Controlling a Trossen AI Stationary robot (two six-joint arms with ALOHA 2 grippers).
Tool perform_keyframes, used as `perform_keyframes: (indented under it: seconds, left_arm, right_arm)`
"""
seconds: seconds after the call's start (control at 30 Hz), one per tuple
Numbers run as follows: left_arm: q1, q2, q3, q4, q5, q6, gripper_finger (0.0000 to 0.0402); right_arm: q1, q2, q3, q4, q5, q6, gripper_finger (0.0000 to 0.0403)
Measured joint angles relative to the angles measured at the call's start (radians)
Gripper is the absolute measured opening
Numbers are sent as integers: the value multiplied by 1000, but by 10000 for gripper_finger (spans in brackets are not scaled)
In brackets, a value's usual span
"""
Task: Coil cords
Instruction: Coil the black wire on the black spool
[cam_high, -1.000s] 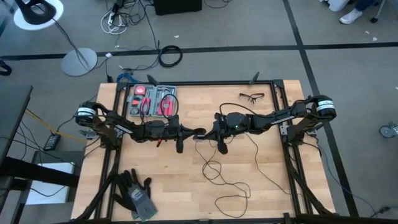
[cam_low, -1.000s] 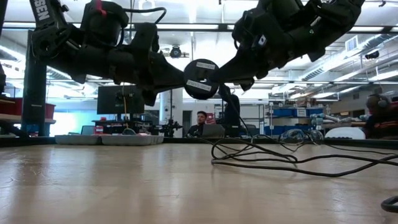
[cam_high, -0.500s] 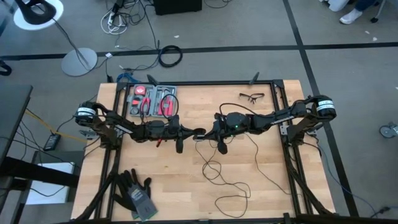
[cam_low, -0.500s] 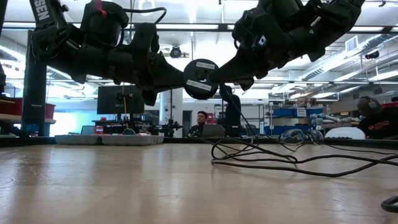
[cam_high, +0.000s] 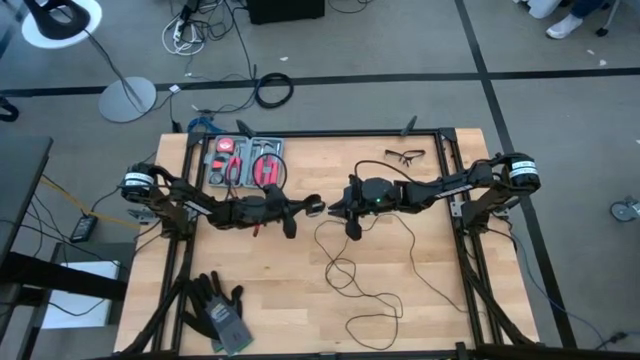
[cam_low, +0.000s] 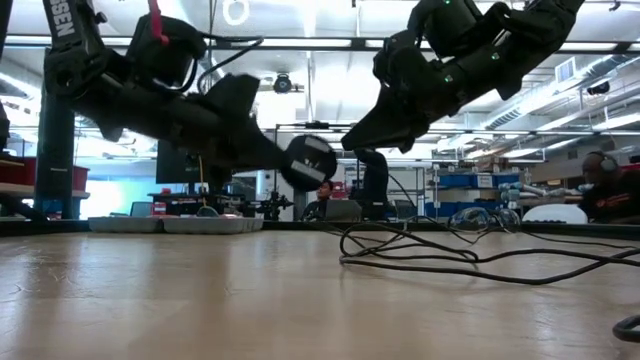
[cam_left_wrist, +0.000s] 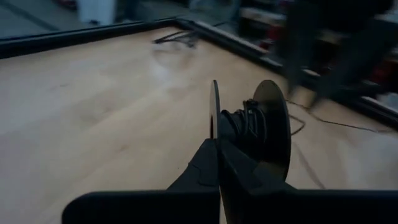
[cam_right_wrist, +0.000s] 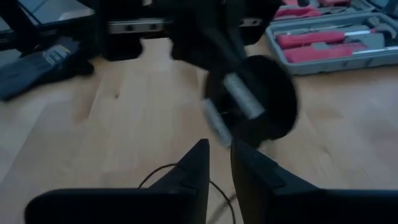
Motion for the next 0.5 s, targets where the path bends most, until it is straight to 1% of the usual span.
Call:
perform_keyframes:
  seconds: [0.1, 0.17, 0.5]
  left_arm:
    - [0, 0, -1, -28, -96, -42, 0]
    - [0, 0, -1, -43, -141, -72, 0]
    - [1, 0, -1, -42, -181, -71, 0]
  right_arm:
    - [-8, 0, 0, -14, -4, 1, 66]
    - [-15, 0, 0, -37, 13, 7, 65]
    - [-26, 0, -1, -44, 13, 7, 64]
